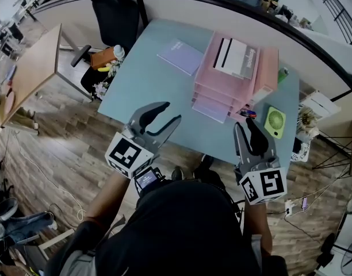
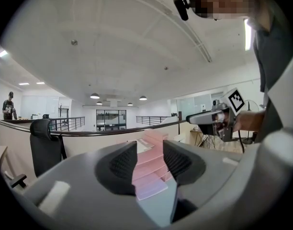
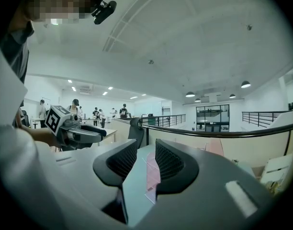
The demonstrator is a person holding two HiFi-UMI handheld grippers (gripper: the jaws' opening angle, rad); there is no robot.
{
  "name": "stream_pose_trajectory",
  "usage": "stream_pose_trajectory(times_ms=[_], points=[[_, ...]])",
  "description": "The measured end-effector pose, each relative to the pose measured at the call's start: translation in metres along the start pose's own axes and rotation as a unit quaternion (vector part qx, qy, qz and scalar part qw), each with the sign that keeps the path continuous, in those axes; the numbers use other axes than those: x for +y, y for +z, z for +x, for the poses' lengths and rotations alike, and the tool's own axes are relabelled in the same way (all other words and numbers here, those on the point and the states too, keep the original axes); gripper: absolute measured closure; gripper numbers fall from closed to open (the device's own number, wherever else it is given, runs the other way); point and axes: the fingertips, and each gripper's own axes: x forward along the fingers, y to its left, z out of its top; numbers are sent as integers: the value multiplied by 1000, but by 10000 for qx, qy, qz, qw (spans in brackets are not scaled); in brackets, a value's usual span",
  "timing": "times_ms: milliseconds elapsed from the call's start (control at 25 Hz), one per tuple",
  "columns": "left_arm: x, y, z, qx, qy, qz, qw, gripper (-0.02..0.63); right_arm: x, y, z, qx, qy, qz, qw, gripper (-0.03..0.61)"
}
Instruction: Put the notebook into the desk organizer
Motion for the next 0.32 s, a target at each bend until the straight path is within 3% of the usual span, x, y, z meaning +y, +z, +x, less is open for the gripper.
stream_pose_trajectory(times_ms=[80,320], points=[[-1,-8,-1,122,-12,0,9999,390,-1,-2,-4,24,-39,4,10000,457],[-10,-11,-1,-25,-40,-42,10000,390,-7,-6,-13,66,-141,2,9999,457]])
